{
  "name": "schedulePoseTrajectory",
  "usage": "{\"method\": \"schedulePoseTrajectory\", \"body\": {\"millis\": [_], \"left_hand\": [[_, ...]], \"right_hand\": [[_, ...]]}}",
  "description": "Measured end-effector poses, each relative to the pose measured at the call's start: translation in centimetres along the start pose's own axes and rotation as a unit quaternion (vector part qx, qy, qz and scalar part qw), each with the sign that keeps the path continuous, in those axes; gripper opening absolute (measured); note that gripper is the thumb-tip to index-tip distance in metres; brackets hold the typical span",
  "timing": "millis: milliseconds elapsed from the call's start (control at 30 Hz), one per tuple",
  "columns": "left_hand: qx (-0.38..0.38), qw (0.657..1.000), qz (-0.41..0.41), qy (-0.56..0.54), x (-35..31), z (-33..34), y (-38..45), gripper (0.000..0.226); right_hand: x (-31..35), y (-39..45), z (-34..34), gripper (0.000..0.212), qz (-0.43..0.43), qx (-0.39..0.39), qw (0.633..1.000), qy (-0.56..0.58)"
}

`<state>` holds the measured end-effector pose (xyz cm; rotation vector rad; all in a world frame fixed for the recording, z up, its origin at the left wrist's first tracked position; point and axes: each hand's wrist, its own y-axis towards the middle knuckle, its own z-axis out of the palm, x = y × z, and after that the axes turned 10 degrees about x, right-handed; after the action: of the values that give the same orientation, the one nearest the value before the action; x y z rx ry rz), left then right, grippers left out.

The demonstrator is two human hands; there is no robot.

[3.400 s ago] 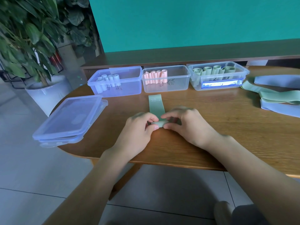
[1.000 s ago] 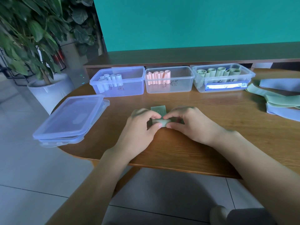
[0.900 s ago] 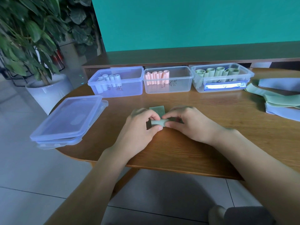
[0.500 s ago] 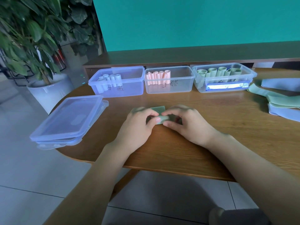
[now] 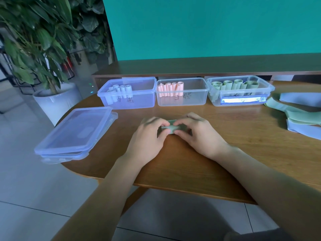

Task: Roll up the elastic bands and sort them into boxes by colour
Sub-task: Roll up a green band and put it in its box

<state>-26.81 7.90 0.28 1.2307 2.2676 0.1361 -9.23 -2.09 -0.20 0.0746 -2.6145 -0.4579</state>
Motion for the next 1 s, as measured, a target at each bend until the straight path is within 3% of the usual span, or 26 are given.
{"method": "schedulePoseTrajectory", "body": {"millis": [200,400,633,833,1000], "left_hand": [[0.001,0.998,0.002,0.055,-0.1,0.2,0.3,0.032],[-0.009,0.998,0.023,0.060,0.2,0.1,0.8,0.024],[0.027,0.999,-0.007,0.045,1.0,0.4,2.2,0.040],[0.047,0.998,-0.017,0.038,1.8,0.5,3.3,0.049],[0.029,0.999,0.007,0.019,2.2,0.5,4.4,0.039]], "right_hand": [[-0.6,0.9,0.0,0.032,0.015,0.014,1.000,-0.015],[-0.8,1.5,0.1,0.039,0.044,0.035,0.998,-0.031],[-1.1,2.1,-0.2,0.031,0.032,0.022,0.999,-0.024],[-1.7,3.1,-0.1,0.037,0.051,0.038,0.997,-0.035],[-2.2,4.1,-0.3,0.035,0.065,0.050,0.996,-0.044]]}}
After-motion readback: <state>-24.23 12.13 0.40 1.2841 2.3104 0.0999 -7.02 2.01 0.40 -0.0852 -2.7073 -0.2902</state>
